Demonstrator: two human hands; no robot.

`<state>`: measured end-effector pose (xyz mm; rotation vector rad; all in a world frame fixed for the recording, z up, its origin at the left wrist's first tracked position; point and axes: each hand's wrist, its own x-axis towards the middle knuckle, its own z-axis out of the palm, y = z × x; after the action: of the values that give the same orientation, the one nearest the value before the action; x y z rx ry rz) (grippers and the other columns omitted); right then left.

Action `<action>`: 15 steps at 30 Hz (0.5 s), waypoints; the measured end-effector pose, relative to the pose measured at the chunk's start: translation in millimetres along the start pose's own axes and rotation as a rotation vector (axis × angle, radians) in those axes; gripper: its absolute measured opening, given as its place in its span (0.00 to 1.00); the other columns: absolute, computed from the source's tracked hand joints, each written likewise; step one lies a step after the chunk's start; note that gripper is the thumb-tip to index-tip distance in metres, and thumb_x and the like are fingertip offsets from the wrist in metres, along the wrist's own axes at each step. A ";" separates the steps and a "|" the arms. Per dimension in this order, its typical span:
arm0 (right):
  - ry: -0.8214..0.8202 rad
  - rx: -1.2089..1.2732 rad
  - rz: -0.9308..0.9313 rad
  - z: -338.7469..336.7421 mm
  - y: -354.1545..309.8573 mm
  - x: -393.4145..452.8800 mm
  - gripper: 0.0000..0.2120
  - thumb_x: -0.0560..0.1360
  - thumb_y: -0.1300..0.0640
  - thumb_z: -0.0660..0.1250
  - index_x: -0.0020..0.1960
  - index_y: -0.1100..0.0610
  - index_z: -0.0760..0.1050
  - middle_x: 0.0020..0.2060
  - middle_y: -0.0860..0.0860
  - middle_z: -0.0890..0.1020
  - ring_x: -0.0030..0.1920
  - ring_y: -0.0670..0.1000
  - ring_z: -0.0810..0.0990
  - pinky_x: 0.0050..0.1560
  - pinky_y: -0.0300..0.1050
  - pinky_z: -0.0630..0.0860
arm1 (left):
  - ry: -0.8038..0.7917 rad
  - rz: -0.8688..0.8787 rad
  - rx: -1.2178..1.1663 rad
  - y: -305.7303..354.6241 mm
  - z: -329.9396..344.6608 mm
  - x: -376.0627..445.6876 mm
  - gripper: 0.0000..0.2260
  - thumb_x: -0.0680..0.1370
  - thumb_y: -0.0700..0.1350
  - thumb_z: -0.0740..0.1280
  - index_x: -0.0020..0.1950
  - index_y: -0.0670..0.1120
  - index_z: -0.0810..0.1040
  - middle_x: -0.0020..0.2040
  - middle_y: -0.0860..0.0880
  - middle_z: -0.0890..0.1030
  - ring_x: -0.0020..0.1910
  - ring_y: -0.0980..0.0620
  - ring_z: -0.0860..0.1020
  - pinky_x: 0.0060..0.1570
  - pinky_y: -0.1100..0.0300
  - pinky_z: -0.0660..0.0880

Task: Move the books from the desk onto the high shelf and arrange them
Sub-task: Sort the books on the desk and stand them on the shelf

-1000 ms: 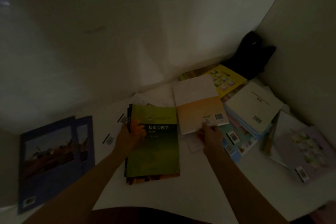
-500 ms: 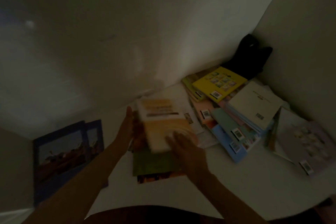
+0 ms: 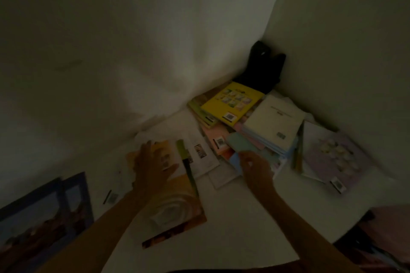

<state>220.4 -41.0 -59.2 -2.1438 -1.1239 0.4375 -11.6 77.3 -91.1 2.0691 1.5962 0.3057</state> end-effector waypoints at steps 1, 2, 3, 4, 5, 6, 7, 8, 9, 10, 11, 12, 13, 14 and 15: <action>0.086 0.049 0.096 -18.3 8.6 15.8 0.10 0.79 0.63 0.60 0.54 0.63 0.79 0.46 0.60 0.82 0.43 0.57 0.79 0.43 0.42 0.69 | 0.004 0.061 -0.028 22.1 4.8 11.0 0.29 0.72 0.54 0.71 0.68 0.43 0.70 0.75 0.41 0.56 0.75 0.43 0.53 0.71 0.52 0.51; 0.141 0.107 0.221 -36.2 17.0 28.9 0.10 0.79 0.62 0.60 0.54 0.62 0.77 0.44 0.58 0.80 0.39 0.56 0.77 0.40 0.43 0.69 | -0.020 0.099 -0.057 45.4 10.2 21.5 0.25 0.72 0.51 0.71 0.66 0.42 0.72 0.74 0.41 0.59 0.74 0.43 0.56 0.70 0.53 0.53; 0.185 0.167 0.334 -52.4 27.2 41.7 0.09 0.79 0.62 0.60 0.55 0.62 0.76 0.43 0.57 0.79 0.38 0.55 0.75 0.39 0.43 0.68 | -0.053 0.128 -0.085 67.3 18.9 31.5 0.23 0.73 0.51 0.71 0.64 0.42 0.74 0.73 0.41 0.61 0.73 0.43 0.59 0.68 0.53 0.57; 0.212 0.236 0.432 -65.3 40.3 53.3 0.09 0.78 0.63 0.60 0.55 0.64 0.75 0.42 0.61 0.77 0.37 0.56 0.73 0.39 0.45 0.68 | -0.101 0.150 -0.113 92.1 25.2 39.7 0.22 0.73 0.53 0.68 0.62 0.41 0.74 0.71 0.40 0.64 0.70 0.42 0.63 0.66 0.53 0.61; 0.223 0.305 0.495 -75.1 53.2 64.4 0.08 0.78 0.64 0.60 0.53 0.67 0.74 0.41 0.65 0.75 0.37 0.56 0.71 0.39 0.47 0.68 | -0.137 0.186 -0.149 113.8 34.2 48.0 0.24 0.71 0.54 0.65 0.61 0.40 0.74 0.68 0.39 0.67 0.67 0.40 0.66 0.63 0.52 0.64; 0.208 0.358 0.552 -81.5 63.1 73.4 0.07 0.78 0.64 0.60 0.47 0.68 0.73 0.40 0.68 0.72 0.36 0.56 0.69 0.40 0.47 0.67 | -0.173 0.202 -0.189 134.2 42.6 55.4 0.24 0.70 0.53 0.63 0.60 0.39 0.74 0.64 0.38 0.70 0.63 0.39 0.70 0.59 0.51 0.68; 0.181 0.414 0.603 -86.1 70.8 82.1 0.09 0.78 0.63 0.61 0.40 0.65 0.71 0.39 0.67 0.70 0.35 0.56 0.68 0.40 0.48 0.67 | -0.186 0.232 -0.223 150.7 52.2 62.8 0.23 0.70 0.51 0.62 0.58 0.38 0.75 0.60 0.37 0.72 0.60 0.39 0.72 0.56 0.51 0.70; 0.142 0.477 0.661 -88.7 78.3 90.7 0.12 0.78 0.60 0.63 0.37 0.62 0.69 0.38 0.65 0.71 0.34 0.56 0.70 0.40 0.50 0.69 | -0.191 0.251 -0.230 165.3 59.6 69.3 0.20 0.71 0.49 0.63 0.57 0.37 0.75 0.58 0.37 0.73 0.58 0.39 0.73 0.55 0.50 0.70; 0.091 0.577 0.720 -90.8 81.4 97.5 0.12 0.78 0.57 0.64 0.38 0.61 0.69 0.38 0.62 0.73 0.36 0.57 0.72 0.41 0.51 0.72 | -0.183 0.278 -0.229 176.6 68.4 76.4 0.17 0.73 0.46 0.64 0.56 0.36 0.74 0.57 0.37 0.73 0.57 0.39 0.73 0.53 0.51 0.71; 0.036 0.666 0.781 -92.1 82.8 102.9 0.11 0.78 0.54 0.64 0.43 0.61 0.70 0.39 0.60 0.75 0.39 0.58 0.75 0.44 0.53 0.75 | -0.175 0.292 -0.222 186.1 75.0 82.7 0.14 0.75 0.43 0.65 0.56 0.35 0.74 0.57 0.37 0.73 0.56 0.39 0.74 0.51 0.51 0.71; -0.004 0.728 0.824 -92.6 84.7 107.7 0.11 0.78 0.53 0.64 0.48 0.62 0.70 0.42 0.58 0.76 0.43 0.58 0.76 0.48 0.55 0.76 | -0.160 0.301 -0.222 192.8 82.2 89.8 0.12 0.76 0.41 0.65 0.55 0.34 0.74 0.56 0.37 0.72 0.54 0.39 0.74 0.49 0.53 0.71; -0.027 0.758 0.841 -90.7 88.6 112.6 0.12 0.77 0.53 0.65 0.52 0.62 0.70 0.45 0.57 0.76 0.46 0.59 0.76 0.51 0.56 0.76 | -0.158 0.297 -0.206 198.1 86.1 96.7 0.11 0.77 0.40 0.65 0.55 0.34 0.74 0.56 0.36 0.72 0.53 0.39 0.74 0.48 0.55 0.70; -0.033 0.772 0.836 -88.9 91.4 117.1 0.13 0.77 0.54 0.65 0.55 0.62 0.71 0.47 0.57 0.76 0.47 0.59 0.76 0.51 0.57 0.76 | -0.139 0.291 -0.189 201.8 90.0 105.5 0.12 0.77 0.41 0.65 0.56 0.34 0.73 0.57 0.36 0.72 0.54 0.38 0.73 0.49 0.52 0.70; -0.041 0.774 0.821 -87.4 94.1 120.7 0.15 0.77 0.56 0.66 0.58 0.64 0.71 0.50 0.58 0.77 0.47 0.59 0.77 0.51 0.58 0.76 | -0.148 0.275 -0.159 202.2 93.3 114.9 0.15 0.78 0.43 0.66 0.58 0.34 0.73 0.59 0.35 0.71 0.56 0.37 0.73 0.52 0.49 0.71; -0.051 0.766 0.807 -85.9 96.4 123.6 0.16 0.77 0.58 0.66 0.60 0.66 0.71 0.53 0.59 0.78 0.48 0.60 0.77 0.51 0.58 0.76 | -0.163 0.254 -0.127 201.7 95.9 123.9 0.19 0.77 0.46 0.66 0.62 0.35 0.71 0.61 0.35 0.70 0.59 0.36 0.71 0.56 0.45 0.70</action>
<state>397.0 -13.6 -62.6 -1.7753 0.0043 1.0772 237.3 133.8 -83.8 2.1386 1.1908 0.3087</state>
